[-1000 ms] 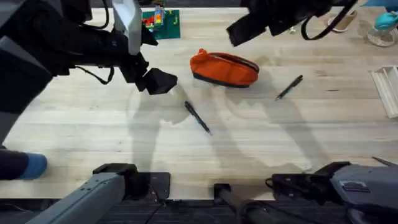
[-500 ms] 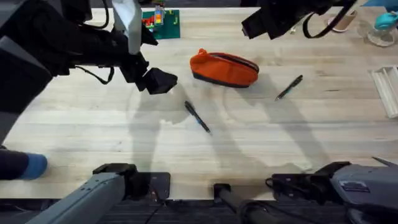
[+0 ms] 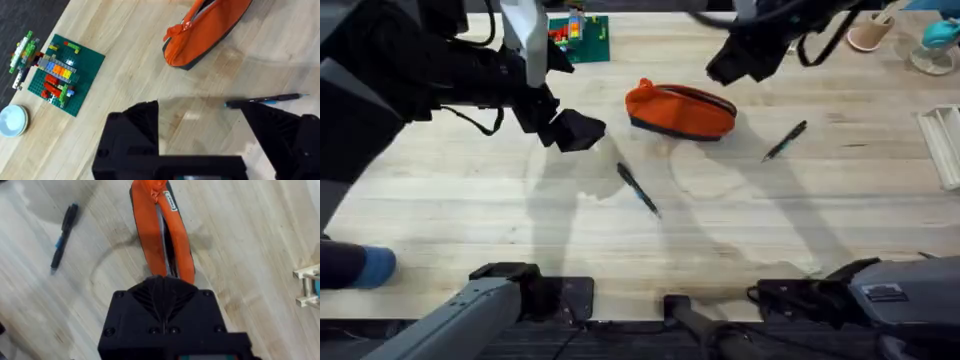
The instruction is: Unzip the bag, pick up the pens from the table one at a time and place them inside, then zip the bag closed.
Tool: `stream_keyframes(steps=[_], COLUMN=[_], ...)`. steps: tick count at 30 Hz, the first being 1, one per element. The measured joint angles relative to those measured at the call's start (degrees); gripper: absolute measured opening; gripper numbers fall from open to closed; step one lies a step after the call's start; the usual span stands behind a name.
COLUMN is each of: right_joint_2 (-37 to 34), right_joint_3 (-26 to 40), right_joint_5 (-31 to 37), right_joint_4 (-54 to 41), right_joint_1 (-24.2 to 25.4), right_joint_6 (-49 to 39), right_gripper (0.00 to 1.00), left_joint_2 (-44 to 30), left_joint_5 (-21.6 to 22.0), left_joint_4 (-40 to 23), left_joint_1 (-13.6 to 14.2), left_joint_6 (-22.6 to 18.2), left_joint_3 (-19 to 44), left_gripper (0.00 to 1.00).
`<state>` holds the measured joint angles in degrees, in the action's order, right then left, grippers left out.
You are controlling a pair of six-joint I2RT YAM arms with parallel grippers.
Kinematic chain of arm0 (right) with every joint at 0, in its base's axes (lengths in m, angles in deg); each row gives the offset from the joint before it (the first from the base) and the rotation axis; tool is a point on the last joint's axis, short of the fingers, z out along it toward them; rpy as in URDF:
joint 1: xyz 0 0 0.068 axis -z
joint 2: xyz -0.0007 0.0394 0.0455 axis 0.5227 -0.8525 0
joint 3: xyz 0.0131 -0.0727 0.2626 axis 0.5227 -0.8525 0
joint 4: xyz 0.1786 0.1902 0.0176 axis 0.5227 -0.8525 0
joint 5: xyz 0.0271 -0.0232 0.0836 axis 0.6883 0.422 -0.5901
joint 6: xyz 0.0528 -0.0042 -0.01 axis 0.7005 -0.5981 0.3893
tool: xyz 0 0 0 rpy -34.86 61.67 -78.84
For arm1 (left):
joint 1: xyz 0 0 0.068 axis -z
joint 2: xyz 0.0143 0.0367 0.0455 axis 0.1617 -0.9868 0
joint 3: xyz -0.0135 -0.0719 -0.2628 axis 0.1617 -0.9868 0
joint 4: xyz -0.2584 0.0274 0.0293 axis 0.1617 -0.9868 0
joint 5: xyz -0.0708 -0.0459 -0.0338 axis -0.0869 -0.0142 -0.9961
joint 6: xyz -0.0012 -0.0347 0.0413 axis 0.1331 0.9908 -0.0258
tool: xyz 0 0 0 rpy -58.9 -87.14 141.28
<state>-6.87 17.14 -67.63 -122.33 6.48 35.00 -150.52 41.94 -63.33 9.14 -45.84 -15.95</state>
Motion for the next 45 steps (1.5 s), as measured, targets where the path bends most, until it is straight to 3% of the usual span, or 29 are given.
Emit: stream_keyframes(steps=[15, 45], right_joint_2=[-9.17, -17.41], right_joint_3=[0.0, 0.0], right_joint_5=[0.0, 0.0], right_joint_4=[0.15, 3.35], right_joint_1=[0.0, 0.74], right_joint_6=[-3.81, -4.16], right_gripper=[0.029, 0.03], left_joint_2=[0.0, 0.0], left_joint_5=[-0.02, -0.04], left_joint_4=[0.0, 0.0], left_joint_1=[0.0, 0.0], left_joint_6=[0.0, 0.0], left_joint_3=[0.0, 0.0], left_gripper=[0.993, 0.995])
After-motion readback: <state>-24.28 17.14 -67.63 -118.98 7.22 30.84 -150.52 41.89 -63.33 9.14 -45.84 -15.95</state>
